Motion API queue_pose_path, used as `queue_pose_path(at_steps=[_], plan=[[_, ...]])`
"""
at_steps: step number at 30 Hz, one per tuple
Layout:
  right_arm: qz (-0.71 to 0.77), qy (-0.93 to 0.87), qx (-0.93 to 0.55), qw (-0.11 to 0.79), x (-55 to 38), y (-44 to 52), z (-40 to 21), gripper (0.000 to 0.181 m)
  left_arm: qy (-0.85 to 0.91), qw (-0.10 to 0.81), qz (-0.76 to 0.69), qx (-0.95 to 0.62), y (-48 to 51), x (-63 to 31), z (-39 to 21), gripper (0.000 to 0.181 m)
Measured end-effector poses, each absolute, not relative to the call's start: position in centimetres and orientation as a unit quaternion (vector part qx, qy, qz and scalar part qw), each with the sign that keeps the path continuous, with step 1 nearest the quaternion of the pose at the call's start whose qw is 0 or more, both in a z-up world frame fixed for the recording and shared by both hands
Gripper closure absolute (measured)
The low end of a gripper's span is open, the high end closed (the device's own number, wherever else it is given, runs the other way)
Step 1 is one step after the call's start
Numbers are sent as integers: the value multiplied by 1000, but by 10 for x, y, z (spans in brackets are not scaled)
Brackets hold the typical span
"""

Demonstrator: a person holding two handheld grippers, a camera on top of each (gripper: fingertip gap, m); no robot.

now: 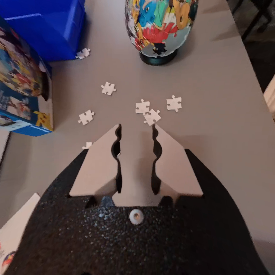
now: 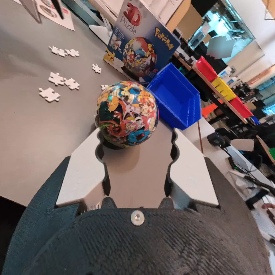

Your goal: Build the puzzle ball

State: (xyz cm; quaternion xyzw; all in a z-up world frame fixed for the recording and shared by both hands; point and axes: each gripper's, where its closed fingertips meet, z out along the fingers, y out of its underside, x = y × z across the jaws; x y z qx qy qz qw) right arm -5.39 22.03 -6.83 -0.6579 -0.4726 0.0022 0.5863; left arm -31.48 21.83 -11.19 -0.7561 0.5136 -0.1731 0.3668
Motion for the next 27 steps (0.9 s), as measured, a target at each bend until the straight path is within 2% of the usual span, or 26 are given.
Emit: queue_pose_path(at_steps=[3, 6, 8, 9, 12, 15, 17, 19, 21, 23, 24, 25, 26, 27], plan=[[-7, -468, -675, 571, -56, 213, -83, 102, 500, 364, -175, -766, 221, -323, -123, 145], [-15, -441, -690, 574, -46, 210, -81, 112, 462, 367, -196, -784, 229, -321, -133, 138], [7, -446, -704, 552, -45, 202, -90, 101, 455, 380, -183, -784, 233, -320, -139, 126], [2, -441, -706, 554, -41, 201, -91, 100, 448, 405, -154, -782, 241, -324, -138, 114], [-13, -433, -710, 556, -30, 198, -95, 95, 382, 527, -78, -755, 267, -347, -109, 82], [6, -400, -715, 573, -26, 202, -94, 86, 256, 636, -118, -718, 284, -373, -65, 70], [35, -380, -711, 591, -32, 205, -90, 78, 226, 662, -125, -703, 289, -386, -56, 54], [46, -368, -703, 607, -39, 207, -83, 67, 230, 673, -63, -700, 294, -398, -54, 42], [45, -369, -693, 617, -45, 208, -78, 58, 231, 686, -2, -690, 295, -408, -44, 42], [45, -368, -685, 627, -52, 209, -72, 52, 261, 722, -7, -641, 288, -396, -25, 38], [48, -371, -681, 630, -56, 208, -70, 50, 277, 729, -25, -625, 283, -387, -19, 42], [51, -376, -677, 631, -60, 207, -68, 50, 293, 721, -42, -627, 280, -378, -21, 47], [51, -381, -674, 631, -64, 205, -67, 49, 318, 691, -61, -646, 277, -368, -33, 48], [48, -390, -672, 628, -66, 204, -68, 50, 354, 643, -78, -675, 273, -357, -52, 57]])
